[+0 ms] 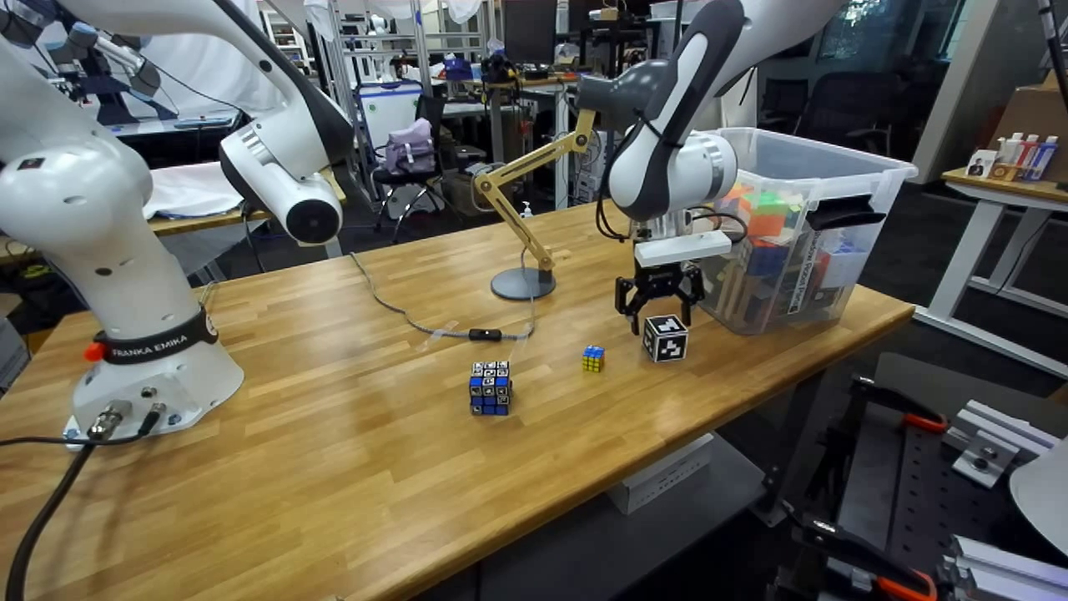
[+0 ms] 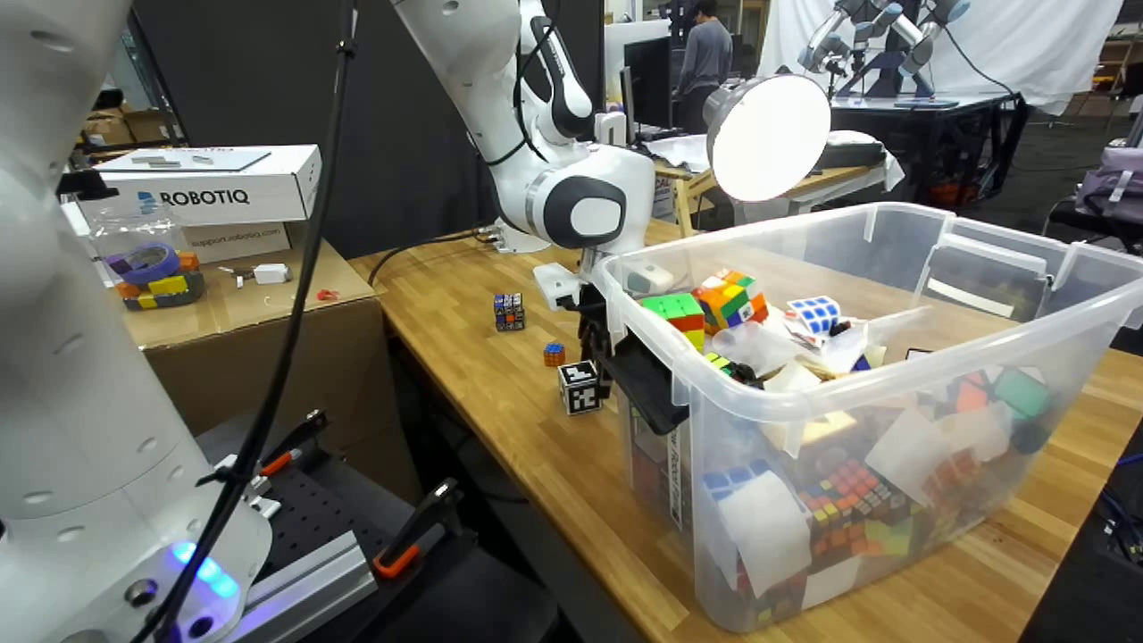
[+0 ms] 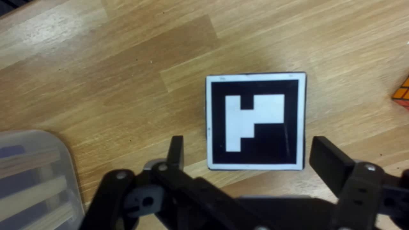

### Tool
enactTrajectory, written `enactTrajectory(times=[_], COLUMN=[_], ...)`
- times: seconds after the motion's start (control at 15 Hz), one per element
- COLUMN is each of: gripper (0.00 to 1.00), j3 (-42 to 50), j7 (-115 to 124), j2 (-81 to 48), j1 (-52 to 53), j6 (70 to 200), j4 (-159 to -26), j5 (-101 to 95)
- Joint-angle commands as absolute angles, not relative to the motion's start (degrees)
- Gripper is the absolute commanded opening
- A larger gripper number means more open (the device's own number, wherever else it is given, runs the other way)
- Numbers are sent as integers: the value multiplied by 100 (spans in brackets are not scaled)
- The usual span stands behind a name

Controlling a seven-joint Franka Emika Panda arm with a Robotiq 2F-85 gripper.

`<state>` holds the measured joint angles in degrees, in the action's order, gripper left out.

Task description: Put the black and white thing in the storage box

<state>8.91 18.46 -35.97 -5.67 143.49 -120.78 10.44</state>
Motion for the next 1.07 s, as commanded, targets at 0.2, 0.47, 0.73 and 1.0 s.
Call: enactTrajectory(times=[0.2, 0.47, 0.73, 1.0], gripper=[100, 100, 74, 46], j3=[606, 666, 715, 758], j7=[1756, 1799, 1793, 1793], j2=[-3780, -3784, -3757, -3720], j1=[-810, -797, -784, -784], j6=[13989, 13864, 13851, 13798], j4=[-11863, -11825, -11812, -11807], j5=[1643, 1730, 1657, 1627])
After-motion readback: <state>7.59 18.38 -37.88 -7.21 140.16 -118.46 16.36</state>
